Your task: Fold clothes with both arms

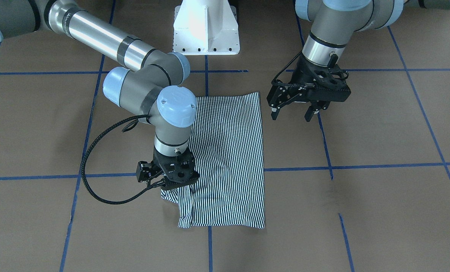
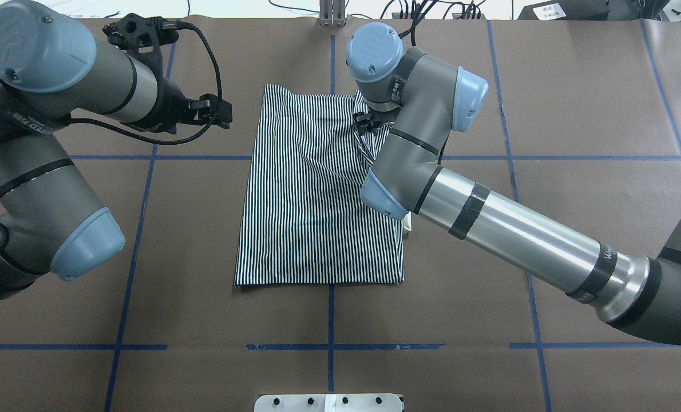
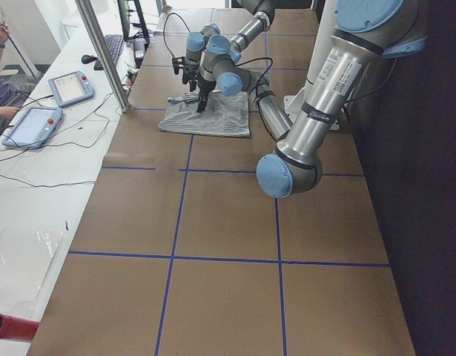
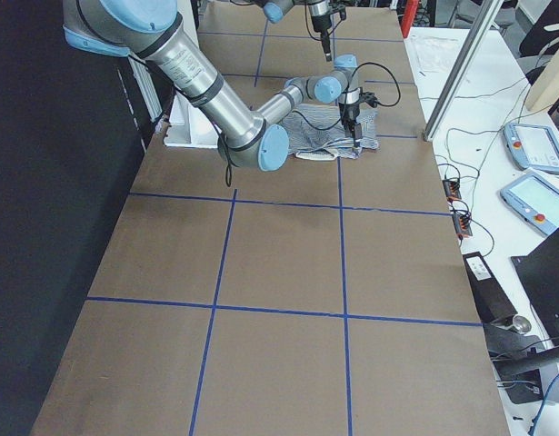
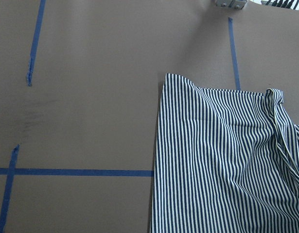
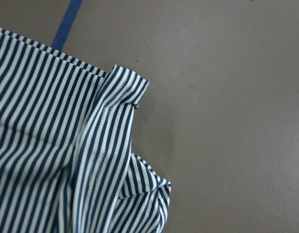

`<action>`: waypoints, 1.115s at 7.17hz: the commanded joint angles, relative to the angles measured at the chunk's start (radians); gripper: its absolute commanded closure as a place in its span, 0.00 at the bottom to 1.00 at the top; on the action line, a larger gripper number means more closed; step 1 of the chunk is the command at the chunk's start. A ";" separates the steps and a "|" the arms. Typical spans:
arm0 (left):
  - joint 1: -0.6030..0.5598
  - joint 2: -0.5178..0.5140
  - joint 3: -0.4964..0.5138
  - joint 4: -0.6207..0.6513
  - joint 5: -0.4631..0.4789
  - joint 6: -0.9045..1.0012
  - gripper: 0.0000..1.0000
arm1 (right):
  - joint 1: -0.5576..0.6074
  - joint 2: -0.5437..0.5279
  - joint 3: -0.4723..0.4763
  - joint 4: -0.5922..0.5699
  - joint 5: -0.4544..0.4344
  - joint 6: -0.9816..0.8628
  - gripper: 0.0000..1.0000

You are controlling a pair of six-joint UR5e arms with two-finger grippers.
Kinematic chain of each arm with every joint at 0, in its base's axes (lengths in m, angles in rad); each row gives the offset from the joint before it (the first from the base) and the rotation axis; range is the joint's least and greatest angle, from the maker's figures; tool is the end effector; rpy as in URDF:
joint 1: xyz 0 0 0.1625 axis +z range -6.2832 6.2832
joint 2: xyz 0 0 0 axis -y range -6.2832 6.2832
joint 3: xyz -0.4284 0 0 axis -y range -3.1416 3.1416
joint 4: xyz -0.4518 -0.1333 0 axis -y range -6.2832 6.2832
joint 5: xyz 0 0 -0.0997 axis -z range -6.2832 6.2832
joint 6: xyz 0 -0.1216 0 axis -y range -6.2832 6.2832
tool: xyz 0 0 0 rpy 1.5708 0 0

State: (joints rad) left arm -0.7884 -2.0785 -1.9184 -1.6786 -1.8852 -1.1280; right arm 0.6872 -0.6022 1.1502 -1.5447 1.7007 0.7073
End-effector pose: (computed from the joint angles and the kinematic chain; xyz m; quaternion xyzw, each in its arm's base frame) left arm 0.3950 -0.5331 0.1800 0.1509 0.4536 -0.0791 0.8748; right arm -0.6118 -0.6541 0.2169 0.1533 -0.2453 -0.1026 0.9517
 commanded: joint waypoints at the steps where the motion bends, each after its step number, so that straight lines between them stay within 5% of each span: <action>1: -0.002 0.005 0.013 -0.025 0.000 0.001 0.00 | -0.026 0.022 -0.046 0.061 -0.001 0.024 0.00; 8: -0.002 0.005 0.016 -0.029 -0.002 0.001 0.00 | -0.034 -0.001 -0.083 0.040 -0.010 0.008 0.00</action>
State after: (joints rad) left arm -0.7900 -2.0739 -1.9022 -1.7073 -1.8856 -1.1275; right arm 0.6424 -0.5943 1.0689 -1.4945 1.6916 0.7240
